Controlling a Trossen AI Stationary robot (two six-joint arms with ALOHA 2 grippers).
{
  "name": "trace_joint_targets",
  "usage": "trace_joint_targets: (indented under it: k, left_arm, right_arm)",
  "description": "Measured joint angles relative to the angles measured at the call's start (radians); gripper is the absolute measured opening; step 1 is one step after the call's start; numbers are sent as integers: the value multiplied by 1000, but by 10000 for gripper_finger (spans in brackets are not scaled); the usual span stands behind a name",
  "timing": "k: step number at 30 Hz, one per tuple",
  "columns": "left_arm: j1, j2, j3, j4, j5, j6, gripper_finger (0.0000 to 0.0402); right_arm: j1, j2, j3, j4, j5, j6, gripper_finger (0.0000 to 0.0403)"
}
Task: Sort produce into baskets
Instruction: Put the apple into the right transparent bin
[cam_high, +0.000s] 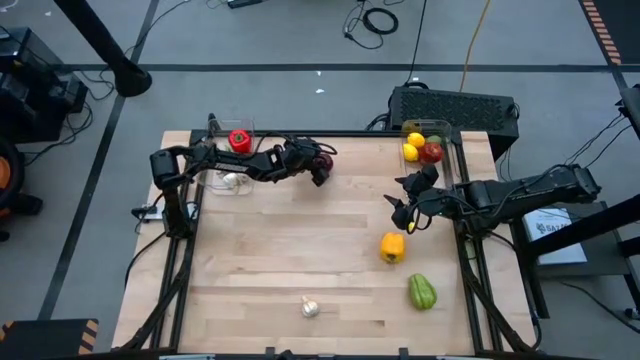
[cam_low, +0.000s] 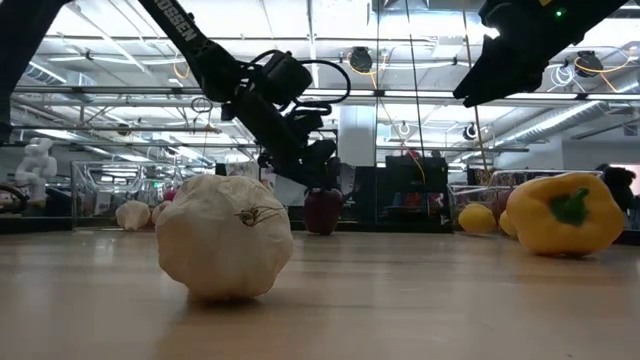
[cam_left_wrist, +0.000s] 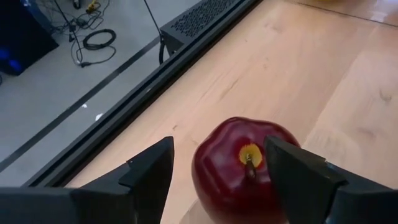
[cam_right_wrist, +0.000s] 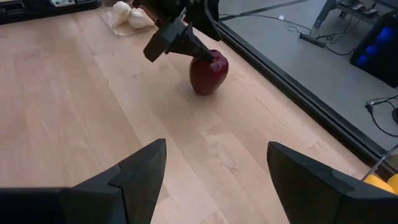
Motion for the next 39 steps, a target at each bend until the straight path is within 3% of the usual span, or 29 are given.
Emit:
trace_joint_targets:
  k: [6,16,25,39]
  left_arm:
    - [1,-1,-1,-2,0,9,230]
    - [1,0,-2,-8,3,56,109]
    - [1,0,-2,12,82,80,17]
    - [0,-33,-4,29,156,80,14]
  right_arm:
    - [0,0,0,2,0,0,270]
    - [0,0,0,3,0,-4,270]
    - [0,0,0,3,0,-4,270]
    - [0,0,0,-1,0,-4,270]
